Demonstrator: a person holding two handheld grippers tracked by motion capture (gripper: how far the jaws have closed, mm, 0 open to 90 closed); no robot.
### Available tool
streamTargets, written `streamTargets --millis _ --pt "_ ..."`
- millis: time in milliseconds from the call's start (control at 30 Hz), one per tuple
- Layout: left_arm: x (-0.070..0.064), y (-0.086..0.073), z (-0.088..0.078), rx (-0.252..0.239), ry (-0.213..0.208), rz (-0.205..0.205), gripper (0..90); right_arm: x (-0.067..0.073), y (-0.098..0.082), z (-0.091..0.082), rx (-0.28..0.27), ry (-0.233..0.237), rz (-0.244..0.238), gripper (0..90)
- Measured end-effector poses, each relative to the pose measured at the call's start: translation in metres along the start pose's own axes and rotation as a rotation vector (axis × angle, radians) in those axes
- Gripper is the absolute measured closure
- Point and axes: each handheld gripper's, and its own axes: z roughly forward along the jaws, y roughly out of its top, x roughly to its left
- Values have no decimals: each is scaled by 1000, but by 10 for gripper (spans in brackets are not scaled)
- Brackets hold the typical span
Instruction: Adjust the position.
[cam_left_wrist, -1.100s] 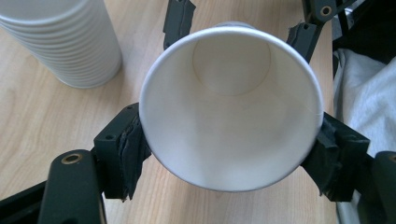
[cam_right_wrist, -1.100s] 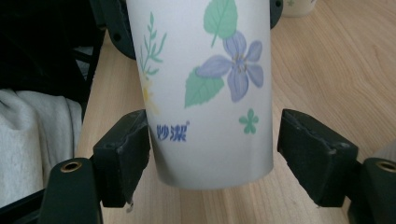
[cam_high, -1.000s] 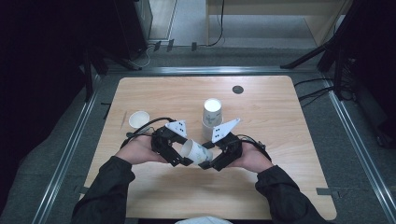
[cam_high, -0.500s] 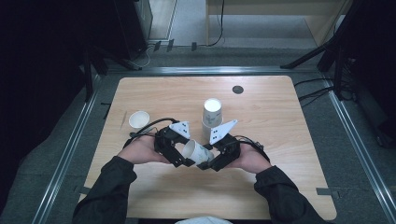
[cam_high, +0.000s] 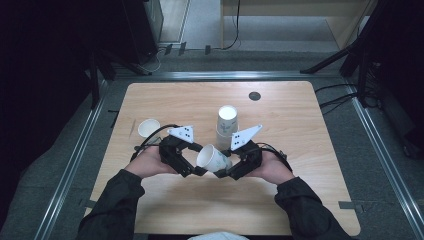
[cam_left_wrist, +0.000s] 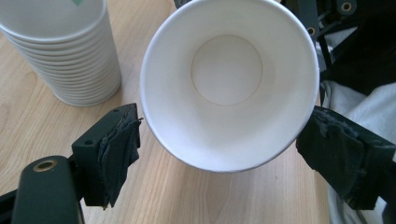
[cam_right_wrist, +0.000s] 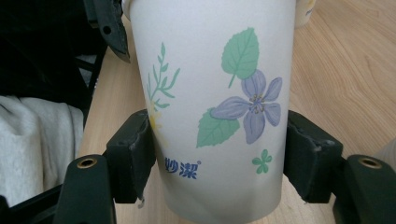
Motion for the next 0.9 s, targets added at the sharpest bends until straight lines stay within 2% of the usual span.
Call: streamTargets --millis 200,500,700,733,900 --pt "0 -4 1 -83 -20 -38 141 1 0 0 -10 8 -2 326" --pt "-3 -3 11 -117 -26 -36 141 1 0 -1 -17 20 9 325" --pt "1 -4 8 -183 -57 -68 154 1 0 0 -30 29 12 326" --pt "2 -5 7 -191 -58 -64 156 1 0 0 -32 28 10 326" --pt "2 -6 9 -192 -67 -71 174 0 0 1 -31 32 13 326"
